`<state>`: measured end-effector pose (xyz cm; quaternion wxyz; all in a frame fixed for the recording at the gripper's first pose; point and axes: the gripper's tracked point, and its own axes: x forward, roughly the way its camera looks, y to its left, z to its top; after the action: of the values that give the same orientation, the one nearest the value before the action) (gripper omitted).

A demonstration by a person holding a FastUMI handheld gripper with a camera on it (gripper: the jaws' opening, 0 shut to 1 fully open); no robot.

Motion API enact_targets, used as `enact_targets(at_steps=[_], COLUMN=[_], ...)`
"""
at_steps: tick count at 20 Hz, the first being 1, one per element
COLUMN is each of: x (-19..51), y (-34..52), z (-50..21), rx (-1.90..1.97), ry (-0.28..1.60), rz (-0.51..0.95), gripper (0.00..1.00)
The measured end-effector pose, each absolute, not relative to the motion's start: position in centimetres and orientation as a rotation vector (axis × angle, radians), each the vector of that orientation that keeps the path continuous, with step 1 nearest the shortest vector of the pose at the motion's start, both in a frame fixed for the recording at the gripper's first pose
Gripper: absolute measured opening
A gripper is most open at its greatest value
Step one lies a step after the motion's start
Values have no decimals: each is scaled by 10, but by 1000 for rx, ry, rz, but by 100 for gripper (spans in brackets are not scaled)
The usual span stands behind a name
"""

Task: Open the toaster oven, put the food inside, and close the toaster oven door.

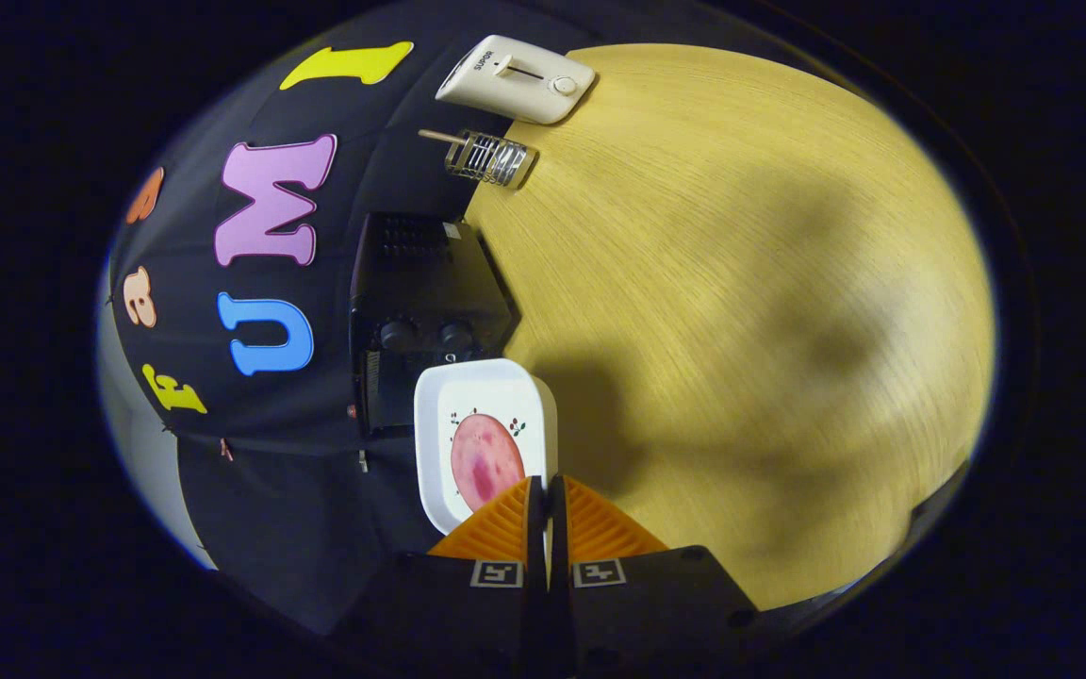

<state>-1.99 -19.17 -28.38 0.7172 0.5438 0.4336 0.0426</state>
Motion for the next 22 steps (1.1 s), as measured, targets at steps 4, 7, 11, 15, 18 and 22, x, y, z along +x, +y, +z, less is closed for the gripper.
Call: enact_targets(at_steps=[4,7,11,15,18,22], x=[-21,-8,20,63,98,132], y=[-148,-108,-53,-9,8,15], z=[-278,-268,-272,-272,-278,-276], rx=[1190,1257,1301,1333,1351,1412], ry=[910,829,788,750,735,668], rz=[38,-55,-166,-217,-275,-356], gripper=[5,5,5,5,5,5])
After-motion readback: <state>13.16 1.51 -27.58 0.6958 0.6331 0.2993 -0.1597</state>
